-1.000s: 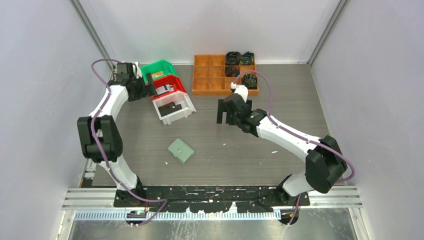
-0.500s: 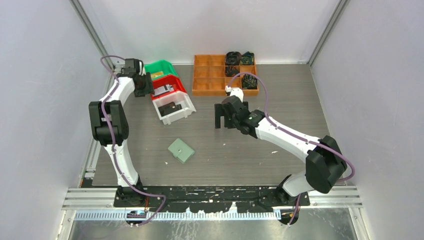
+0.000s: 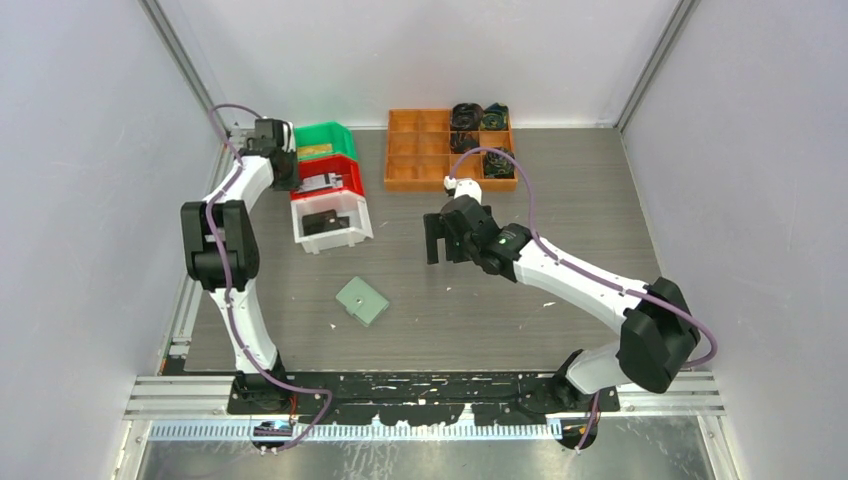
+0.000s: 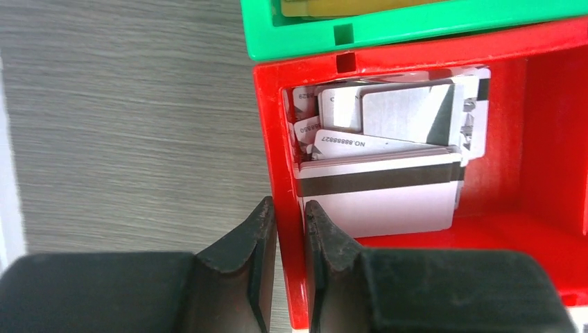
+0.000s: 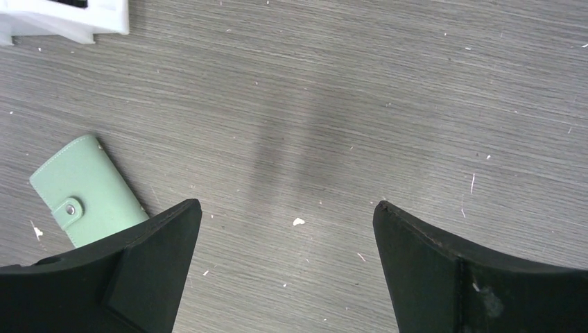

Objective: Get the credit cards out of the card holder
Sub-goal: Move the storage box to the center of the board.

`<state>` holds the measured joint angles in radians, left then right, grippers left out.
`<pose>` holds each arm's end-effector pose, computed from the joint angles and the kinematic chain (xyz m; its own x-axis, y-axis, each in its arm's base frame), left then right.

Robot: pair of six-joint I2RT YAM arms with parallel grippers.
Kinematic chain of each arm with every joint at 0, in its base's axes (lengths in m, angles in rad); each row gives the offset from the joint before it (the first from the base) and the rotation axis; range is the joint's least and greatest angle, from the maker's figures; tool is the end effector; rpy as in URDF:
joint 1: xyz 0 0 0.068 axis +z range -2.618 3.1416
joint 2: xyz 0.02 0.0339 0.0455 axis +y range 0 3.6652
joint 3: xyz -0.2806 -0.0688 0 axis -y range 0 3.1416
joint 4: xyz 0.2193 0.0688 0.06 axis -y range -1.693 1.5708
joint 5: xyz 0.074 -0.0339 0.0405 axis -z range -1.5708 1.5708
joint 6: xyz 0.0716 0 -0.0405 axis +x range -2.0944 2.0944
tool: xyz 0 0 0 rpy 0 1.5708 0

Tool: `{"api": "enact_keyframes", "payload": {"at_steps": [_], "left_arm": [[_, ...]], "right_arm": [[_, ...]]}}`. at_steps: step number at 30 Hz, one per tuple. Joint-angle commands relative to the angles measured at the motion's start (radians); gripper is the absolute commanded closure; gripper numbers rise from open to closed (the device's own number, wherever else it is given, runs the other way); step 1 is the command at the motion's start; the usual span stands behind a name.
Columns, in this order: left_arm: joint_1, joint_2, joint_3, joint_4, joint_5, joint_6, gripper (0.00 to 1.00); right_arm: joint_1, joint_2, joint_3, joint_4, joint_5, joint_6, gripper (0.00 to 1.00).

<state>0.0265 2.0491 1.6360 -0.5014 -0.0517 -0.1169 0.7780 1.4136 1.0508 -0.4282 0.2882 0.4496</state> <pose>0.4626 0.0160 0.2142 -0.7798 -0.1372 -0.6108 -0.1500 0.9882 -0.0305 0.2299 0.1979 0.2675 -0.6867 -0.0917 -0.7211 -0.2577 0.9583 0.1236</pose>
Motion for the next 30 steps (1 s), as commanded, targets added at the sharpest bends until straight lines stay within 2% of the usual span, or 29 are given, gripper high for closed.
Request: {"api": "enact_keyframes", "payload": {"at_steps": [1, 9, 11, 15, 19, 23, 30], "left_arm": [[0.024, -0.069, -0.044, 0.043, -0.08, 0.207, 0.92], [0.041, -0.157, -0.211, 0.216, -0.123, 0.666, 1.0], [0.064, -0.166, -0.225, 0.224, -0.114, 0.725, 1.0], [0.115, -0.19, -0.222, 0.168, -0.008, 0.788, 0.96], [0.123, -0.262, -0.323, 0.168, 0.142, 0.974, 0.9], [0.12, -0.319, -0.357, 0.074, 0.268, 1.083, 0.86], [0.106, -0.406, -0.434, -0.019, 0.374, 1.291, 0.88]], "right_arm": [[0.01, -0.059, 0.015, 0.012, -0.01, -0.008, 0.01], [0.021, -0.109, -0.012, 0.006, -0.018, -0.001, 0.01], [0.024, -0.124, -0.017, 0.004, -0.018, 0.004, 0.01], [0.028, -0.142, -0.027, 0.003, -0.017, 0.008, 0.01], [0.031, -0.16, -0.033, -0.003, -0.015, 0.01, 0.0], [0.033, -0.174, -0.038, -0.004, -0.015, 0.016, 0.01], [0.035, -0.19, -0.044, -0.004, -0.01, 0.027, 0.01]]}}
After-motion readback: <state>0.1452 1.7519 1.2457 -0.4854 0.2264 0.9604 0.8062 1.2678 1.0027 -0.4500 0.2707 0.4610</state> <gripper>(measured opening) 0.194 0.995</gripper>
